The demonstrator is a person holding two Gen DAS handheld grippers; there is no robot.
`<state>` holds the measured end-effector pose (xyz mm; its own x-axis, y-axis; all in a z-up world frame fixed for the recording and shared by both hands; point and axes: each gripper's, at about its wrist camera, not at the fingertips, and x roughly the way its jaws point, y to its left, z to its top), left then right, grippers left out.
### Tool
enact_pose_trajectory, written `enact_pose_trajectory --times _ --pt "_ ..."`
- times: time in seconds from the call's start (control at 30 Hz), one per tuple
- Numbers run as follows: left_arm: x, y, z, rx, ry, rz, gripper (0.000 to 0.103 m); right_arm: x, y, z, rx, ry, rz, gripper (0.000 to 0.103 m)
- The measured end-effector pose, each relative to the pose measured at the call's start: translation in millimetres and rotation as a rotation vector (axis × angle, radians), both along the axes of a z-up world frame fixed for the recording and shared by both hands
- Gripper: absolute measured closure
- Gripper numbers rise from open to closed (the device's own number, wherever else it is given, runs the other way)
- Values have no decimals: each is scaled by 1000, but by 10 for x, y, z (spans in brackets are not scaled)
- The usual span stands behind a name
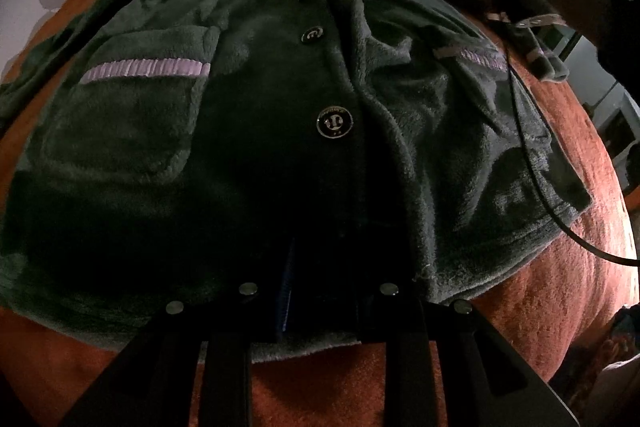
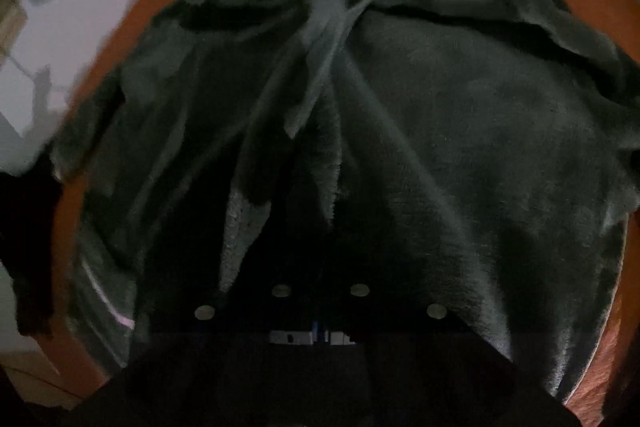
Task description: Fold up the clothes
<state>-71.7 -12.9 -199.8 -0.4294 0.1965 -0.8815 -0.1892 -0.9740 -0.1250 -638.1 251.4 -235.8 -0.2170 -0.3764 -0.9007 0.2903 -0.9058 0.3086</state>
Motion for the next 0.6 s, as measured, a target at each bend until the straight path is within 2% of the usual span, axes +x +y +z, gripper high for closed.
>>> enact_pose_trajectory --times 0.07,0.23,0.33,0.4,0.43,0.47,0.53,0.6 --pt "-15 7 28 1 -1 -2 78 94 168 167 -65 33 -26 103" --pt "-44 29 292 28 48 -22 77 276 476 407 -150 90 -67 103" --pt "-85 42 358 51 55 -42 77 144 446 344 -176 22 -37 102" --pt "-122 63 349 48 55 -48 77 -44 347 328 -171 -10 -19 96" --pt "-128 55 348 50 50 -48 77 -150 285 322 -167 -5 -16 86" --pt "-134 46 347 53 45 -48 77 -259 227 329 -157 8 -15 68" --pt "-155 19 327 67 27 -39 77 -465 124 332 -125 34 -22 48" --pt "-238 74 278 80 6 -31 77 -696 -47 226 -72 35 -22 48"
